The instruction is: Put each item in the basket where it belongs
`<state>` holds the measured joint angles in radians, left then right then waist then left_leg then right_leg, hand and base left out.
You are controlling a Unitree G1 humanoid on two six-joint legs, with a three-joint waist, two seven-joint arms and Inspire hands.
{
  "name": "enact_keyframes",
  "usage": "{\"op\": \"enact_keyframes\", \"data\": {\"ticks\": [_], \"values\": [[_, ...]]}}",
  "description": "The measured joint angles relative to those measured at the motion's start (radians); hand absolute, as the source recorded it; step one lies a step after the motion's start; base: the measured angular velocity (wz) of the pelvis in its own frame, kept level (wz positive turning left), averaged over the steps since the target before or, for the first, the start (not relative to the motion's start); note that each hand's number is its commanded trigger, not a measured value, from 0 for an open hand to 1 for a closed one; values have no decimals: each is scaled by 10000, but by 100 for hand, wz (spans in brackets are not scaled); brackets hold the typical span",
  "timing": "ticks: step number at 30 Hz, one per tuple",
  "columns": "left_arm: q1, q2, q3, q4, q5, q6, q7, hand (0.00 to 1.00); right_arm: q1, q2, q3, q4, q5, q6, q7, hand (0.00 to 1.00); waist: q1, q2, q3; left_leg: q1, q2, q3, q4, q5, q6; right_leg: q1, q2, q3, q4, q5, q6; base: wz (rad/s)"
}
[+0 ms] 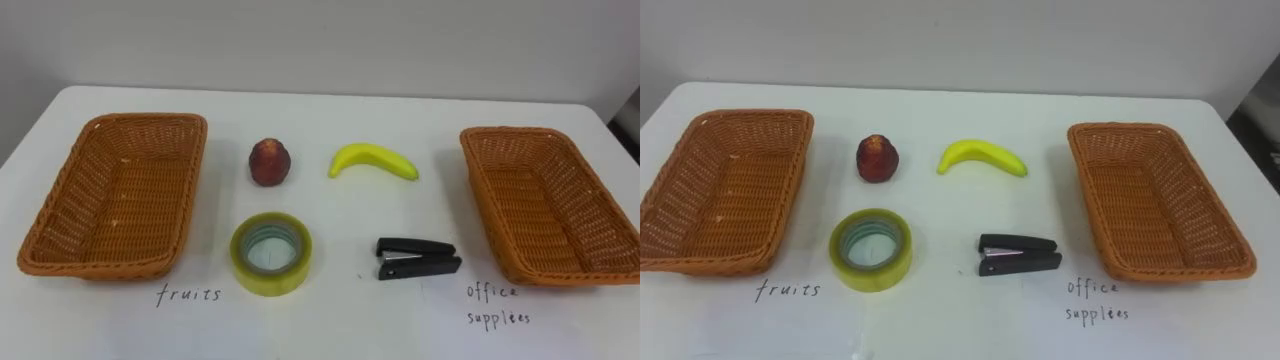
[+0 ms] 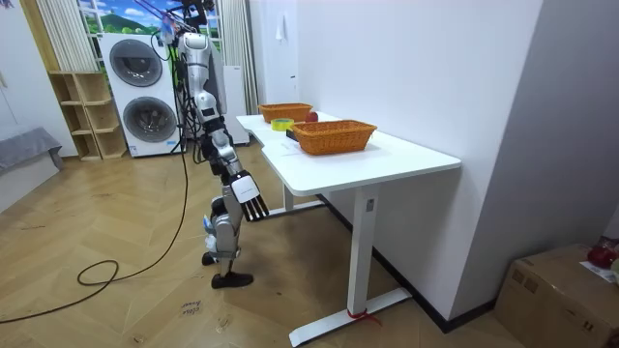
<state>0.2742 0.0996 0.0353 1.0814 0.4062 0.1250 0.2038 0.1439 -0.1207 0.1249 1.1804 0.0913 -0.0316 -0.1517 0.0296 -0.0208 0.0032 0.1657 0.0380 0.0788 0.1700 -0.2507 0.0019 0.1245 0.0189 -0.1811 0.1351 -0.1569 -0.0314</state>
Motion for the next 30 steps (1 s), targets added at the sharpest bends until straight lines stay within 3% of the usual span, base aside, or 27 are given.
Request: {"op": "enact_keyframes", "data": {"ticks": [16,20,23,24,27,30], "values": [[-207,3,203,-7,471,2,10,0,-5,2,11,254,1100,19,43,0,9,3,-6,3,-7,-4,-3,0,0,-6,1,2,2,-1,1,0],[-172,2,250,-4,479,-11,40,0,30,10,-19,332,1488,20,162,0,-28,-109,25,16,-8,-4,-9,1,-1,-40,3,9,6,-1,1,0],[-156,2,488,-3,470,-18,73,0,59,72,-313,536,2275,49,249,0,-14,-101,-24,26,-5,13,-12,0,0,-59,5,28,7,-5,0,0],[-158,-3,621,-3,470,-22,83,0,124,78,-364,600,2768,86,253,0,-22,-180,11,26,-6,12,-19,0,0,-62,4,29,8,-9,5,0],[-154,3,721,-2,455,-43,117,0,281,91,-555,646,3799,125,256,0,-38,-130,-23,23,-6,16,-28,0,0,-63,5,46,14,-11,8,0],[-56,0,941,19,465,-128,117,0,379,125,-1187,655,4330,130,340,0,-277,-110,-36,19,-5,2,-26,0,0,-9,3,33,15,-11,7,0]]}}
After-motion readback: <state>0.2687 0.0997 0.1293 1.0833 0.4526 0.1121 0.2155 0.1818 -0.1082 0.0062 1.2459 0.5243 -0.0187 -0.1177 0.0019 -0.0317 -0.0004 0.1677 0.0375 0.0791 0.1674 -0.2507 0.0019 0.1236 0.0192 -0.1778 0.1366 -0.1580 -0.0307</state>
